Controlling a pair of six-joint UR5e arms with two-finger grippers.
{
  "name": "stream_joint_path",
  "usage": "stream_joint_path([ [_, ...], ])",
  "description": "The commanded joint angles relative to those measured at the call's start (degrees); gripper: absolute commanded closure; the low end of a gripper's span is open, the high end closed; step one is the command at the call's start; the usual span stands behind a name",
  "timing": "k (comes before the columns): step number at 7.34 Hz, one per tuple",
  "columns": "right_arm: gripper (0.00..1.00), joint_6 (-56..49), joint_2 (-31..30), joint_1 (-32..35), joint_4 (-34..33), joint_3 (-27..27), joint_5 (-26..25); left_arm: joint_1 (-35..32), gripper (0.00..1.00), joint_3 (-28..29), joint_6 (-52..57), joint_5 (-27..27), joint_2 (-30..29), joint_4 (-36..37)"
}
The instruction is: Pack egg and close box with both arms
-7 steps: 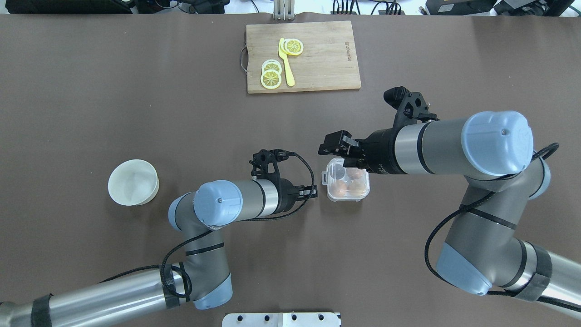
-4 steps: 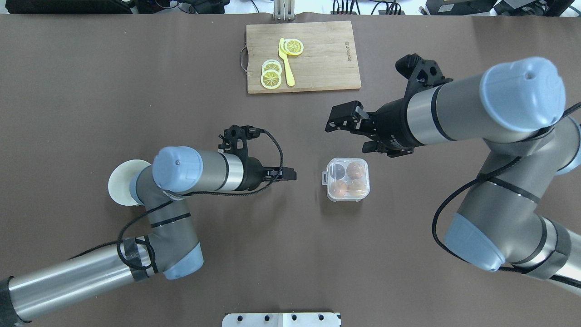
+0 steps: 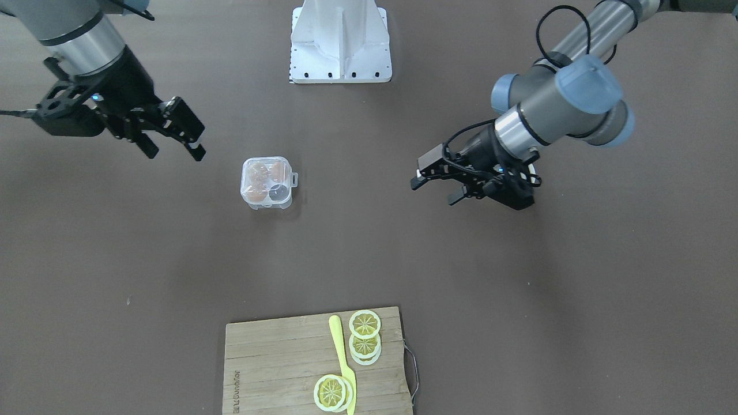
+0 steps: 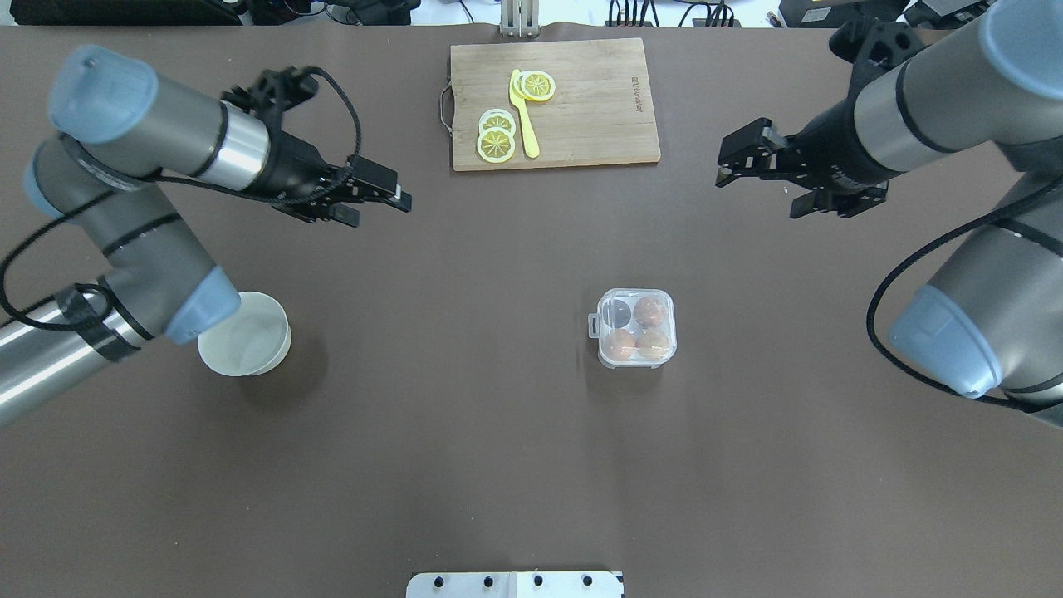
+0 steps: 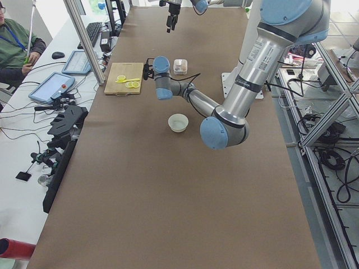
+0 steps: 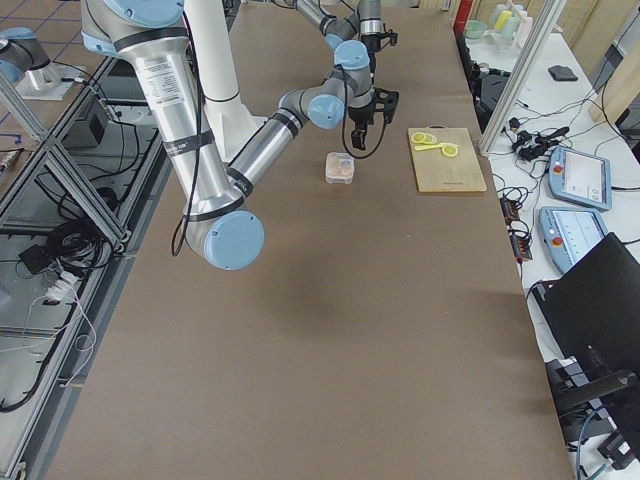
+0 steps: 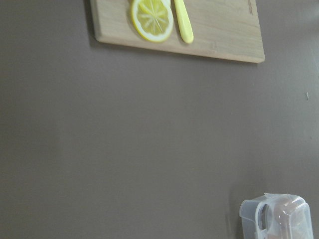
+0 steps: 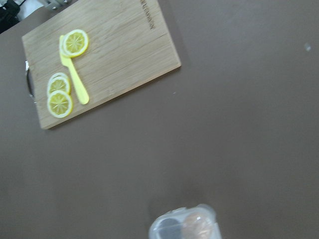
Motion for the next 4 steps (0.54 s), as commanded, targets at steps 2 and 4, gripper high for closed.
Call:
stream_joint_path([
  [2, 0.00, -30.6, -4.8, 13.5, -7.9, -6.8, 2.9, -14.0, 0.02, -0.6, 18.0, -10.0, 7.0, 6.8],
  [4, 0.00, -51.0, -8.7, 22.9, -8.0, -13.3, 3.4, -20.4, 0.02, -1.2, 35.4, -10.0, 9.3, 17.4],
])
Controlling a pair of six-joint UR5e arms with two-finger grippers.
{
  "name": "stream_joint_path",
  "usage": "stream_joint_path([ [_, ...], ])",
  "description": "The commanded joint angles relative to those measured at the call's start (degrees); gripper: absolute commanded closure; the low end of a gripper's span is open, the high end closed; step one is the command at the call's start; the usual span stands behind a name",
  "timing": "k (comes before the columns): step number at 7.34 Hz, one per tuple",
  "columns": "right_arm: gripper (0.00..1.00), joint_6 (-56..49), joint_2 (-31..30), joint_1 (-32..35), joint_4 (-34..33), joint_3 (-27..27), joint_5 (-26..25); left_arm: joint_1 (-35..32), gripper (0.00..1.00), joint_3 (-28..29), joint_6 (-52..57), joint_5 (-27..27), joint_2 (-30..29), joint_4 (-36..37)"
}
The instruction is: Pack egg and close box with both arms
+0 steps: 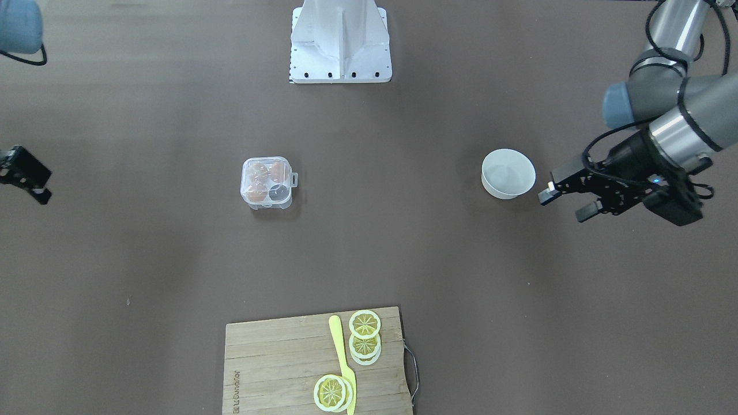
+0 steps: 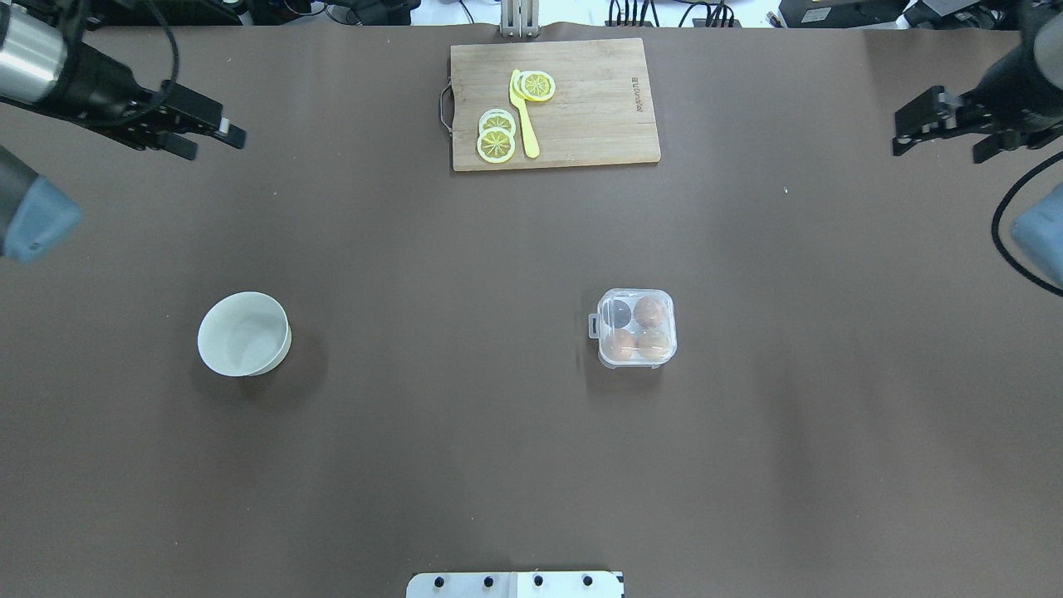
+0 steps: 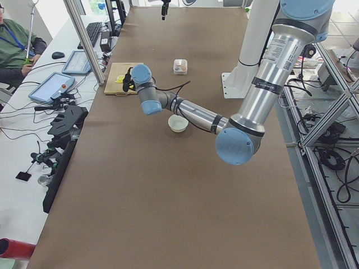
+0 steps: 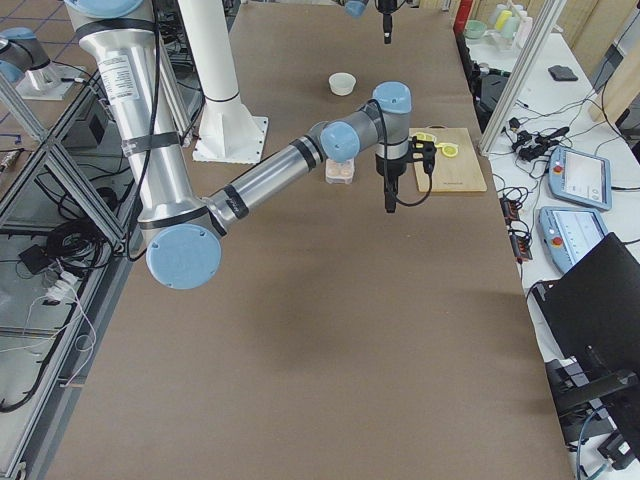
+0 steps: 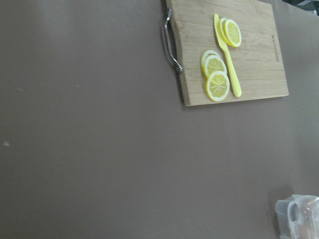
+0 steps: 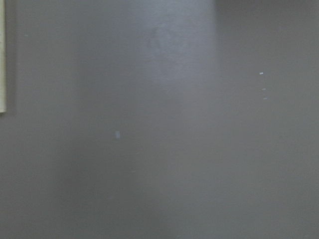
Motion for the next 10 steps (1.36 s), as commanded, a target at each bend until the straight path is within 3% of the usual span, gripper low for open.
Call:
stream_joint_path([
  [1, 0.00, -23.6, -4.0, 9.9, -0.3, -7.2, 0.2, -8.2, 0.02, -0.3, 20.6, -0.4, 2.6, 11.8],
  [3, 0.00, -37.3, -4.7, 16.4, -0.1, -15.3, 0.8, -15.6, 0.02, -0.2, 40.9, 1.5, 5.0, 23.7],
  [5, 0.00, -39.6, -8.4, 20.0, -0.2, -17.3, 3.3, -20.7, 0.02, -1.6, 60.3, 9.4, 5.3, 41.9],
  [6, 0.00, -41.8, -12.0, 20.2, 0.3, -17.5, 2.9, -21.1, 0.02, -2.0, 65.2, 10.6, 6.9, 47.7],
  [7, 0.00, -42.3, -14.0, 20.3, 0.3, -17.0, 2.9, -22.0, 0.02, -2.1, 65.8, 13.8, 12.3, 47.6],
  [10, 0.00, -41.7, -15.3, 20.2, 0.1, -17.3, 2.9, -21.9, 0.02, -1.9, 61.4, 14.8, 16.9, 43.7],
])
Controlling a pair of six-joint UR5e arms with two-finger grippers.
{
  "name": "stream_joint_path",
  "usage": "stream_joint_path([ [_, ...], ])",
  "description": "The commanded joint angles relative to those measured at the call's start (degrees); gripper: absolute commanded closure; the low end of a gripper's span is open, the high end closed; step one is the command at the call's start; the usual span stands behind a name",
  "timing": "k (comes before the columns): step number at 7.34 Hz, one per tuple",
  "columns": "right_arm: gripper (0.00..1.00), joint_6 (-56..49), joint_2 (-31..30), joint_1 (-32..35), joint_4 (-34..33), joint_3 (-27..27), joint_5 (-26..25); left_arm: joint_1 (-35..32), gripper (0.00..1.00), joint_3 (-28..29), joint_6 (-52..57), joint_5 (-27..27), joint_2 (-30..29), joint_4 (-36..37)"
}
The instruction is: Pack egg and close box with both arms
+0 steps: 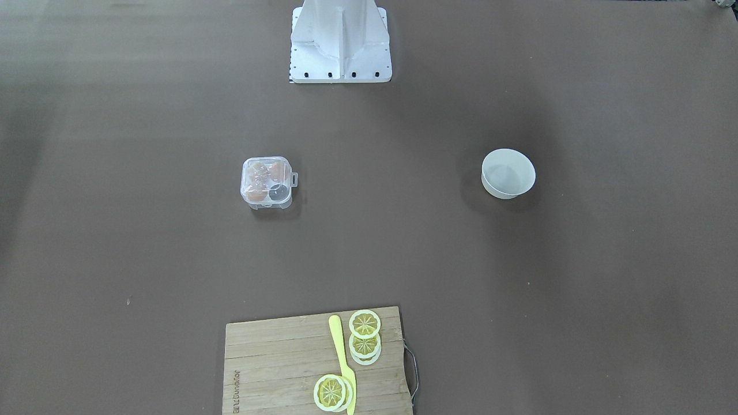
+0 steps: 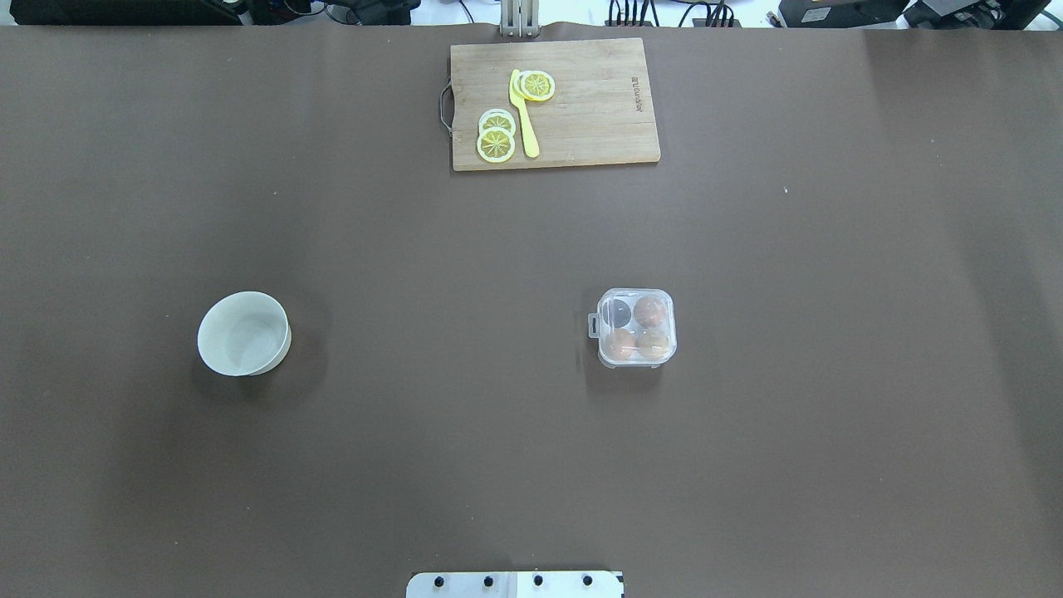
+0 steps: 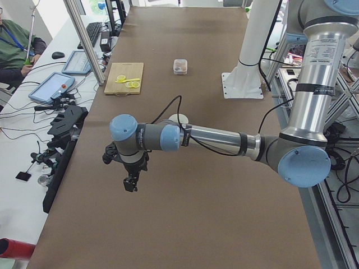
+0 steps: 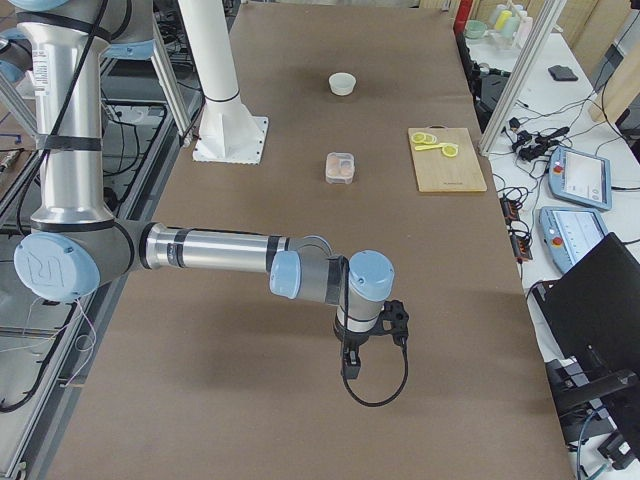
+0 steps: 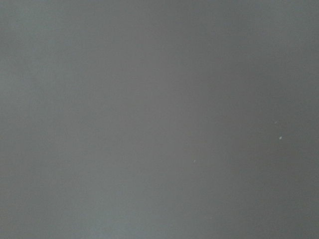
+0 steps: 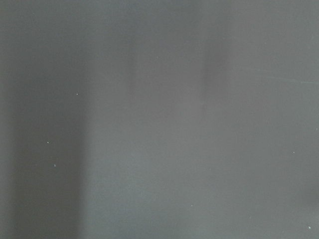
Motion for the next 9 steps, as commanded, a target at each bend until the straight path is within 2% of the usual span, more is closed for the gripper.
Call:
stream_joint_path([
  [1, 0.00, 0.2, -0.5, 0.0, 0.1, 0.1, -0.1, 0.0, 0.02, 0.0, -2.8, 0.1, 4.0, -4.9],
  [2, 0.00, 0.3, -0.6, 0.0, 0.1, 0.4, 0.3, 0.0, 0.02, -0.9, -6.8, 0.1, 5.3, -7.6],
  [7, 0.00, 0.0, -0.6, -0.1, 0.1, 1.7, 0.7, 0.2, 0.02, -2.8, -6.7, 0.7, 5.7, -7.9],
  [9, 0.00, 0.0, -0.7, -0.2, 0.1, 1.6, 0.7, 0.3, 0.02, -3.4, -6.6, 0.2, 7.6, -8.7],
])
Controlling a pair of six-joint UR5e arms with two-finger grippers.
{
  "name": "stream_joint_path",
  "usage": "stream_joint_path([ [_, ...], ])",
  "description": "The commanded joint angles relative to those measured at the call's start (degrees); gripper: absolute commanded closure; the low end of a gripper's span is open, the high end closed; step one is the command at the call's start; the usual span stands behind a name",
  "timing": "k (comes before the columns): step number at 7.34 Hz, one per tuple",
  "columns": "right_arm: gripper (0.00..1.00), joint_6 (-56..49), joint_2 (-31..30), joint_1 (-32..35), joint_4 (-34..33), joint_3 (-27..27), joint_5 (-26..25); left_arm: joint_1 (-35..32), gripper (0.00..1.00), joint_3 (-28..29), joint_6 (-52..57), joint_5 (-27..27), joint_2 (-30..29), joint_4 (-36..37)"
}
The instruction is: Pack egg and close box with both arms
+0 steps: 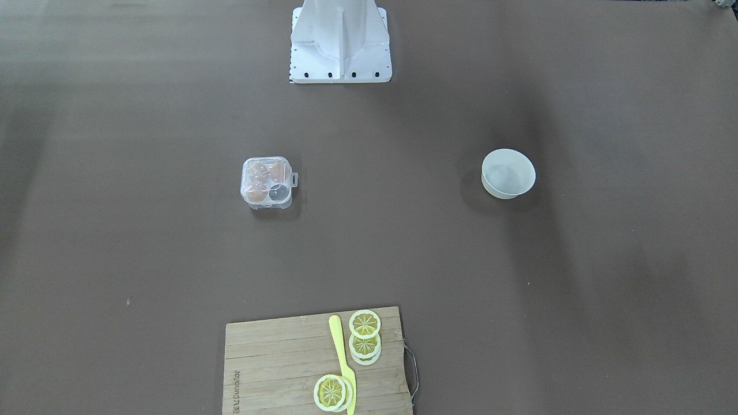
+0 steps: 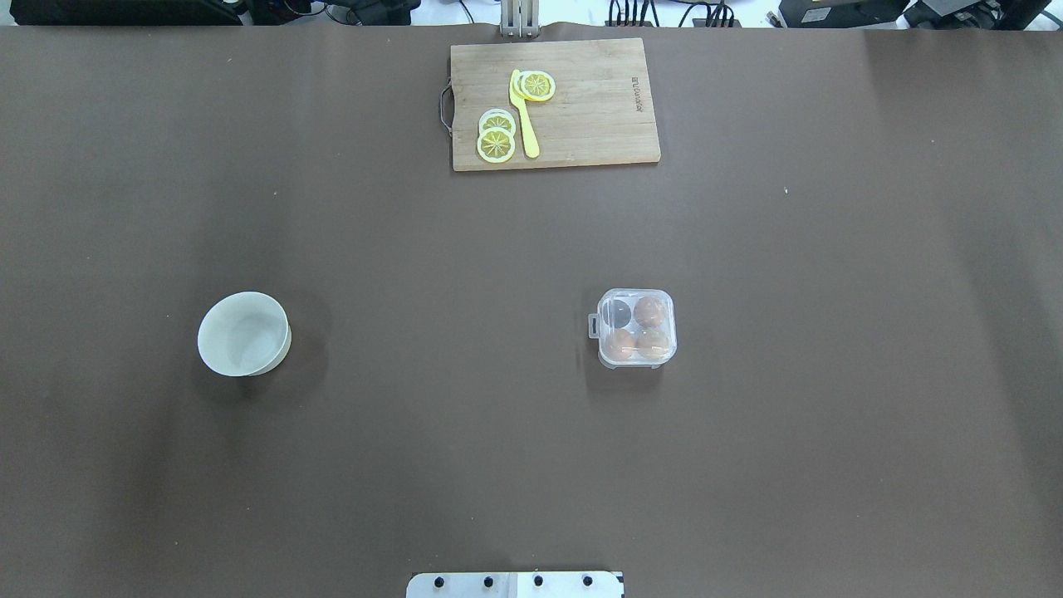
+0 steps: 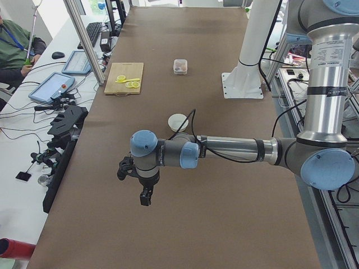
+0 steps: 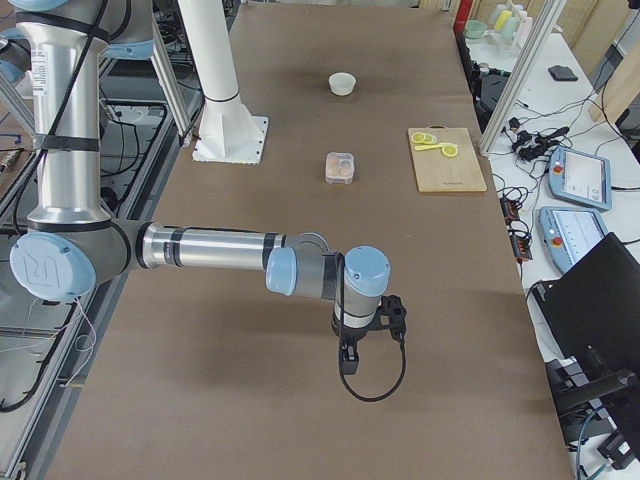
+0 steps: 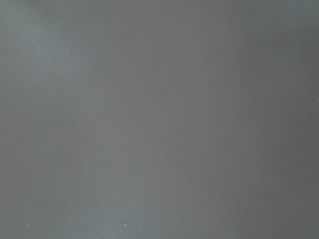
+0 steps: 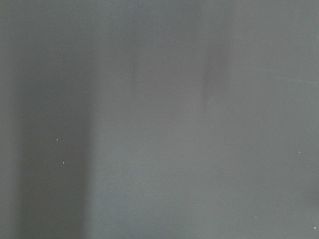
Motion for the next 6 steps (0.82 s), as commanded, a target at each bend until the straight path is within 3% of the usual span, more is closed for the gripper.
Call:
stream_joint_path([
  [1, 0.00, 0.0, -0.1, -0.1, -0.1, -0.1, 0.0, 0.0, 0.02, -0.5, 0.0, -0.2, 1.3, -1.1],
  [6, 0.00, -0.2, -0.5, -0.2, 0.0, 0.2, 0.1, 0.0, 0.02, -0.8, 0.0, -0.2, 2.0, -1.4],
])
